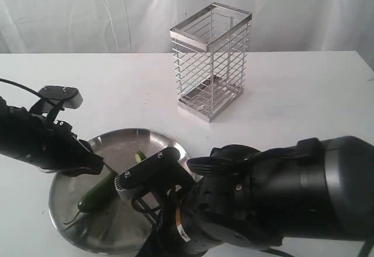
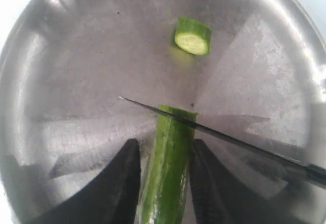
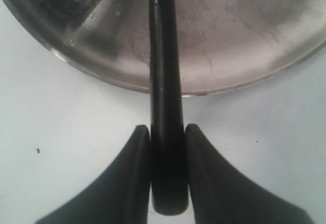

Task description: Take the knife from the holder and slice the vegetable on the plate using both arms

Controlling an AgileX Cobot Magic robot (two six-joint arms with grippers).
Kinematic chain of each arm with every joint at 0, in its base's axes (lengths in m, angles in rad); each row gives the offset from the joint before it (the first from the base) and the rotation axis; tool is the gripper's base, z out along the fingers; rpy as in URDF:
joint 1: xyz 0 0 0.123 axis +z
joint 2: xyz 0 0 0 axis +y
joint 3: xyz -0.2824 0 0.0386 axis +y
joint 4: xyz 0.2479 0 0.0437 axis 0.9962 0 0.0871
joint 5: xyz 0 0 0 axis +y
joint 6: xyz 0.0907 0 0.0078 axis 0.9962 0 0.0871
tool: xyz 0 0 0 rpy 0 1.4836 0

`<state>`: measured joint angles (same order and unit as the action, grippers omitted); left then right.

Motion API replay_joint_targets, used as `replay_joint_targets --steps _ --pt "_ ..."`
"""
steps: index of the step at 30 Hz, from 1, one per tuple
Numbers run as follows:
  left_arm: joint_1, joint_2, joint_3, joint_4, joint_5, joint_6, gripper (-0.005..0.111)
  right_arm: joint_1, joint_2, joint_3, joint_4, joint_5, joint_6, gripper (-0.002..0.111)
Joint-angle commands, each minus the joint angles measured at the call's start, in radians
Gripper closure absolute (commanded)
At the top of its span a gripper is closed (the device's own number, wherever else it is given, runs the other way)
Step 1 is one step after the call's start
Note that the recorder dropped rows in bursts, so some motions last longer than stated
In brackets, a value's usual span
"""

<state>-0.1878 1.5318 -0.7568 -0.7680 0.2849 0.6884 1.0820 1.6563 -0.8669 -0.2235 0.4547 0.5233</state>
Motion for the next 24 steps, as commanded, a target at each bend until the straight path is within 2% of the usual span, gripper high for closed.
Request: replay_joint_targets --steps 1,4,12,24 --pt "-0.006 -0.008 0.000 -0.032 -0.015 0.008 0.085 0.003 -0.001 0.002 -0.013 -0.008 0.007 0.108" --pt "-0.006 -0.008 -0.002 -0.034 -0.020 0.023 0.107 0.003 -0.001 0.002 -0.013 -0.008 0.007 0.108" --pt "-0.006 -0.008 -0.025 -0.144 0.037 0.145 0.107 0.003 -0.001 0.002 -0.013 -0.008 0.007 0.108" --pt "-0.006 -0.006 -0.060 -0.133 0.057 0.165 0.107 0.003 -0.001 0.002 -0.013 -0.008 0.007 0.108"
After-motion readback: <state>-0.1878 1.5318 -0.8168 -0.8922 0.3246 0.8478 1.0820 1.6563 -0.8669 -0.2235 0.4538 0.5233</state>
